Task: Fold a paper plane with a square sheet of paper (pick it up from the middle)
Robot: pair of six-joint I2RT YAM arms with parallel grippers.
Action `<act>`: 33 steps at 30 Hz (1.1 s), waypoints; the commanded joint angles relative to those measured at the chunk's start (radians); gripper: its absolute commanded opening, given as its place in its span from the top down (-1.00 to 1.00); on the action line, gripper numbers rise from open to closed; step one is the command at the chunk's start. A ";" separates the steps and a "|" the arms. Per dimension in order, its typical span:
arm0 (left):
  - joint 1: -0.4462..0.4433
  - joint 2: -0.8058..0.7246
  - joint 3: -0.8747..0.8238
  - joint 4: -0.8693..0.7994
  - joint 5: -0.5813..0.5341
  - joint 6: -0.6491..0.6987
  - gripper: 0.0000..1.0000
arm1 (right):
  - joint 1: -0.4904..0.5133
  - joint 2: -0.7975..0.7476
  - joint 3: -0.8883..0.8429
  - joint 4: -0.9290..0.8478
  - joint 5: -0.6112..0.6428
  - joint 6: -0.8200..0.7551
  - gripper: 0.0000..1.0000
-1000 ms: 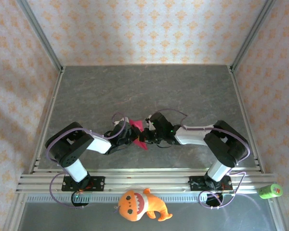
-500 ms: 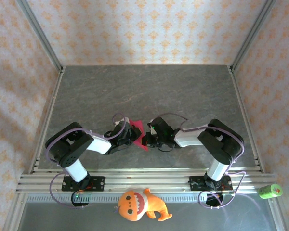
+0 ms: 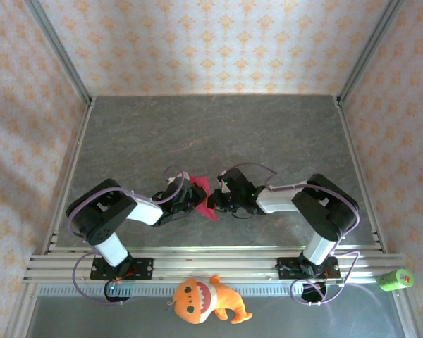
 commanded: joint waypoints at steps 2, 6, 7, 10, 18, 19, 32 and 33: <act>-0.011 -0.003 -0.002 -0.110 -0.005 0.026 1.00 | -0.002 0.022 -0.074 -0.034 0.018 -0.026 1.00; -0.009 -0.005 0.028 -0.134 0.007 0.060 1.00 | -0.002 0.019 -0.083 -0.120 0.063 -0.079 1.00; -0.010 -0.011 0.035 -0.136 0.010 0.067 1.00 | -0.002 0.019 -0.078 -0.143 0.073 -0.091 1.00; -0.008 -0.041 0.053 -0.163 0.008 0.101 0.98 | -0.003 0.019 -0.065 -0.168 0.085 -0.108 1.00; -0.001 -0.132 0.056 -0.264 0.022 0.215 0.96 | -0.004 0.022 -0.042 -0.177 0.091 -0.123 1.00; 0.002 -0.133 0.053 -0.273 0.029 0.225 0.97 | -0.005 0.025 -0.042 -0.175 0.090 -0.122 1.00; 0.111 -0.015 0.067 -0.237 0.092 0.237 0.99 | -0.009 0.021 -0.064 -0.162 0.078 -0.121 1.00; 0.121 -0.012 0.069 -0.241 0.088 0.235 1.00 | -0.009 0.021 -0.068 -0.160 0.076 -0.123 1.00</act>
